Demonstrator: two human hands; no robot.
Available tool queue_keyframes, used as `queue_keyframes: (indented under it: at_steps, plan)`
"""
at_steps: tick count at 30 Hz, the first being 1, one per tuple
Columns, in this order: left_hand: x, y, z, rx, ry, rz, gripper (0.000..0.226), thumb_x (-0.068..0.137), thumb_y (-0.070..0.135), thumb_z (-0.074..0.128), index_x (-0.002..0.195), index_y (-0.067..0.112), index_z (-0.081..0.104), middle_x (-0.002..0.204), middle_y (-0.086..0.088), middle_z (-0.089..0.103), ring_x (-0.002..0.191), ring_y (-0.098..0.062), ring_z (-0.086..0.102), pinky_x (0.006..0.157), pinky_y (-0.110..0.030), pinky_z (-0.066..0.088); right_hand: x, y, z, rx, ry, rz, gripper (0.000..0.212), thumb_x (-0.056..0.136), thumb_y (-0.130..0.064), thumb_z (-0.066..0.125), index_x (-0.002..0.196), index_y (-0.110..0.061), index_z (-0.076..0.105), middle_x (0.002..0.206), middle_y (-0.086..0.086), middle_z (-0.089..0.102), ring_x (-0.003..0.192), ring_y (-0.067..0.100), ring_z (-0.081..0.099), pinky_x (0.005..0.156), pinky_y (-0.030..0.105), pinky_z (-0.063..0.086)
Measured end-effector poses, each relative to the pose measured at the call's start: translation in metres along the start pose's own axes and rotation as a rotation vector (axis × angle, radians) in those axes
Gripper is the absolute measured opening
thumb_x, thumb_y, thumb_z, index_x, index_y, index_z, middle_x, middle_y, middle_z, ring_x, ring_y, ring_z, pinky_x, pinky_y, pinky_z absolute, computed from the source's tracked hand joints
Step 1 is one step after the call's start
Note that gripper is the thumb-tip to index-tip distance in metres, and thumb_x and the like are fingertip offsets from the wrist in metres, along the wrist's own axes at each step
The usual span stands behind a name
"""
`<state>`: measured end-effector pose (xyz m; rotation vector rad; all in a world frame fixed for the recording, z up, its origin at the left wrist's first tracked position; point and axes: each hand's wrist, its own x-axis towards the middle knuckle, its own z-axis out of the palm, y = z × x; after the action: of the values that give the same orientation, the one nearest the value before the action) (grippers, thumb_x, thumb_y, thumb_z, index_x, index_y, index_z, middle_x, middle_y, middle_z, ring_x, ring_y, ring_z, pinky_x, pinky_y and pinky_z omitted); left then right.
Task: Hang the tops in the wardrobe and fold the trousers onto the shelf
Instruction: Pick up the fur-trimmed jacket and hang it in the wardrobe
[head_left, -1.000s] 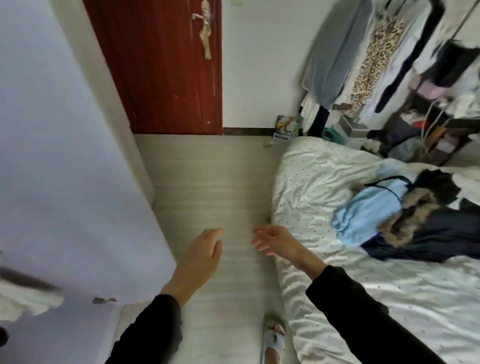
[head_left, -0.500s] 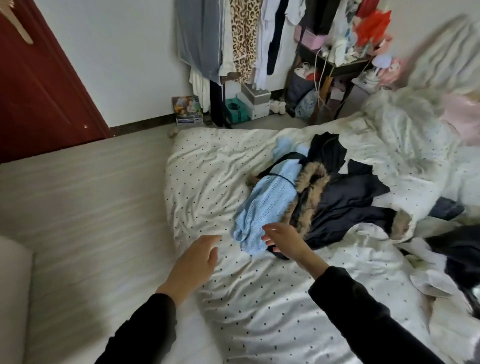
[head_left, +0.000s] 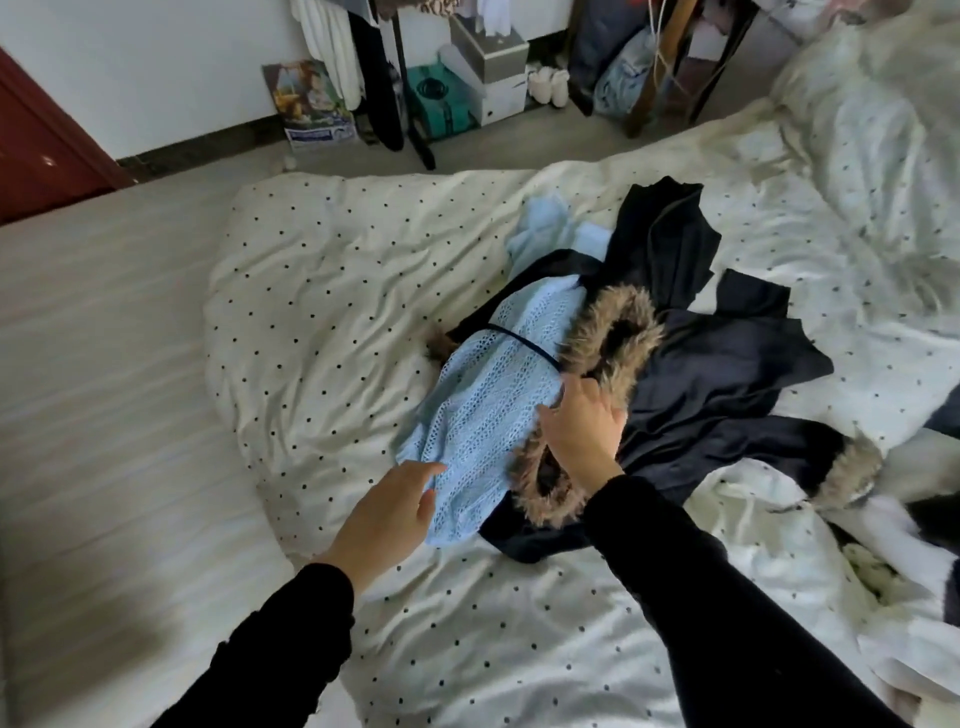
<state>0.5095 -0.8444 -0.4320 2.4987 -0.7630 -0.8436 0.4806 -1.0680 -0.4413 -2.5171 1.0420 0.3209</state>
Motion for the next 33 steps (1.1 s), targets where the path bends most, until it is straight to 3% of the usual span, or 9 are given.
queue_keyframes:
  at_steps: [4,8,12,17,23,26,27,29,33]
  plan:
    - [0.019,-0.006,0.011,0.003,-0.001,-0.024,0.038,0.1,0.019,0.038,0.137,0.02,0.043,0.134,0.003,0.048,0.118,-0.013,0.048,0.087,-0.019,0.032,0.036,0.012,0.013,-0.066,0.085,0.146,0.078,0.091,-0.056,0.045,0.146,-0.006,0.021,0.14,0.011,0.038,0.129,0.028,0.036,0.098,0.045,0.029]
    - [0.031,0.0,0.015,-0.008,0.0,-0.014,0.038,0.099,0.019,0.039,0.137,0.021,0.044,0.133,0.004,0.05,0.112,-0.015,0.051,0.086,-0.019,0.033,0.058,0.023,0.012,-0.046,0.168,0.155,0.05,0.095,-0.045,0.044,0.129,-0.009,0.047,0.127,0.012,0.05,0.121,0.03,0.041,0.094,0.042,0.028]
    - [0.037,0.01,0.011,-0.009,0.01,0.022,0.037,0.099,0.017,0.04,0.135,0.019,0.046,0.133,0.002,0.051,0.113,-0.016,0.052,0.09,-0.021,0.034,0.063,0.025,0.005,0.085,0.199,0.12,0.029,0.097,-0.027,0.045,0.118,-0.015,0.061,0.118,0.008,0.053,0.115,0.028,0.042,0.088,0.037,0.024]
    - [0.038,0.032,-0.007,-0.006,0.037,0.072,0.036,0.099,0.017,0.039,0.134,0.02,0.047,0.134,0.005,0.049,0.12,-0.013,0.048,0.093,-0.02,0.033,0.03,0.037,-0.013,0.393,0.21,0.073,0.021,0.095,-0.021,0.051,0.109,-0.015,0.065,0.115,0.002,0.056,0.113,0.022,0.046,0.073,0.028,0.012]
    - [0.03,0.075,-0.041,0.002,0.07,0.198,0.037,0.1,0.016,0.038,0.136,0.019,0.045,0.139,0.004,0.046,0.122,-0.014,0.047,0.097,-0.023,0.032,-0.014,0.039,-0.084,0.419,0.379,-0.062,0.015,0.096,-0.017,0.049,0.1,-0.013,0.063,0.103,0.001,0.065,0.101,0.022,0.052,0.069,0.028,0.011]
    - [0.019,0.106,-0.071,-0.055,0.14,0.295,0.037,0.098,0.013,0.042,0.135,0.015,0.046,0.135,-0.001,0.049,0.122,-0.017,0.048,0.097,-0.023,0.033,-0.029,0.028,-0.138,0.481,0.425,-0.223,0.01,0.094,-0.015,0.053,0.088,-0.017,0.059,0.086,0.002,0.067,0.087,0.026,0.062,0.079,0.031,0.022]
    - [0.016,0.116,-0.084,-0.076,0.172,0.32,0.037,0.097,0.012,0.043,0.135,0.014,0.046,0.133,-0.002,0.051,0.118,-0.019,0.051,0.094,-0.023,0.035,-0.035,0.022,-0.156,0.51,0.44,-0.294,0.012,0.093,-0.015,0.055,0.082,-0.021,0.056,0.079,-0.001,0.066,0.084,0.026,0.065,0.087,0.038,0.032]
    - [0.002,0.135,-0.114,-0.118,0.265,0.378,0.039,0.096,0.013,0.047,0.136,0.015,0.046,0.131,-0.003,0.052,0.107,-0.018,0.056,0.088,-0.022,0.037,-0.055,0.008,-0.189,0.538,0.501,-0.436,0.013,0.089,-0.021,0.058,0.078,-0.028,0.055,0.074,-0.011,0.063,0.08,0.023,0.067,0.087,0.054,0.044]
    - [-0.026,0.157,-0.153,-0.324,0.273,0.379,0.042,0.091,0.027,0.059,0.131,0.017,0.051,0.126,0.002,0.057,0.117,-0.01,0.052,0.099,-0.023,0.039,-0.087,-0.024,-0.212,0.588,0.47,-0.562,0.007,0.084,-0.022,0.066,0.078,-0.02,0.067,0.074,-0.015,0.062,0.079,0.017,0.066,0.084,0.052,0.047]
